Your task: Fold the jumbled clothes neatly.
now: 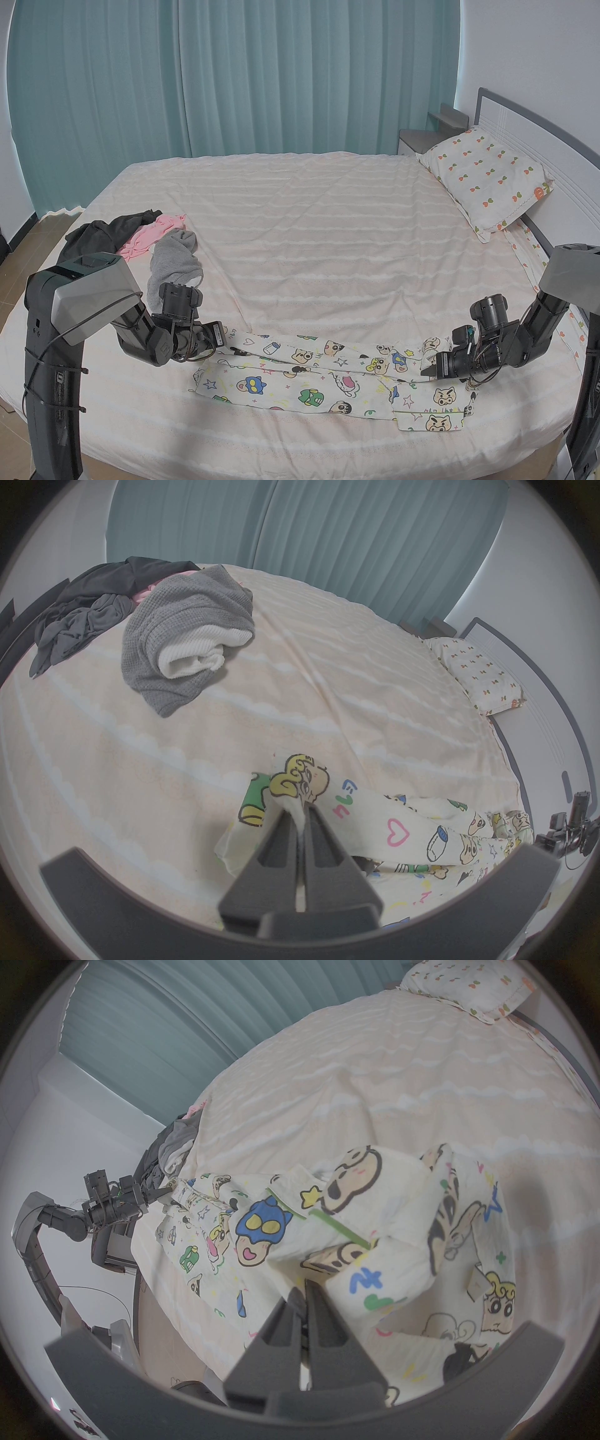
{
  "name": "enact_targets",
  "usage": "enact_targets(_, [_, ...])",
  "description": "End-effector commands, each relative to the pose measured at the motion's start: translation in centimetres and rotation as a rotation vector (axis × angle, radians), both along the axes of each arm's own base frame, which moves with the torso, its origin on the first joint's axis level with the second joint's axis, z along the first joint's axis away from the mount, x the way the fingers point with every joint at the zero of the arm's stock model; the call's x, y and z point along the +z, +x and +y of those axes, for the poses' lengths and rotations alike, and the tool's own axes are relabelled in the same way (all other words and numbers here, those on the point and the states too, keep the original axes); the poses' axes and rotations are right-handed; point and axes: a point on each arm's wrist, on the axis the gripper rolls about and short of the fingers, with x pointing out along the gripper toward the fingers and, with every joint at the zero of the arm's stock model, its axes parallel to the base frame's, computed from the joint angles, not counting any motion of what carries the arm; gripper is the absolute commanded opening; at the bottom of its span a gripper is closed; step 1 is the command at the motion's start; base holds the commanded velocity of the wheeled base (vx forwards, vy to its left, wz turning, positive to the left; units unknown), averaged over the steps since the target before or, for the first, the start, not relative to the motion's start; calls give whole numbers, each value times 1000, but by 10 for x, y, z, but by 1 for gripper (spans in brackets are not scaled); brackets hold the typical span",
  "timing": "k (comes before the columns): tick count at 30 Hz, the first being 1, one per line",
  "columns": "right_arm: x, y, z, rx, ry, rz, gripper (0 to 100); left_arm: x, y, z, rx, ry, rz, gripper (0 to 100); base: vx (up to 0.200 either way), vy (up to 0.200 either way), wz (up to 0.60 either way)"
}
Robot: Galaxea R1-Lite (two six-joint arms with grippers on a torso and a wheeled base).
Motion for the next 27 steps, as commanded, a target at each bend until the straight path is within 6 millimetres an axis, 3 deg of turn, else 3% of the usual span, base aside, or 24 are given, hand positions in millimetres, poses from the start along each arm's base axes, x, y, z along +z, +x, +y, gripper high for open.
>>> enact_targets(1, [-4, -4, -1, -13, -21, 18, 0, -4, -3, 1, 0, 3, 16, 0, 0, 0, 0])
enact_targets(2, [-4, -4, -1, -17, -27, 19, 0, -4, -2, 1, 2, 3, 16, 0, 0, 0, 0])
enact_targets(3, [-4, -4, -1, -20, -31, 19, 100, -5, -3, 1, 3, 2, 18, 0, 0, 0, 0])
enact_targets(15, [6, -13, -20, -123, -86, 15, 100, -9, -14, 13, 50, -38, 18, 0, 0, 0, 0])
enact_targets(20, [32, -13, -41, -238, -51, -42, 100, 3, -22, 19, 110, -113, -43, 0, 0, 0, 0])
enact_targets(27, [50, -24, -49, -266, -41, -79, 100, 10, -26, 25, 176, -212, -48, 0, 0, 0, 0])
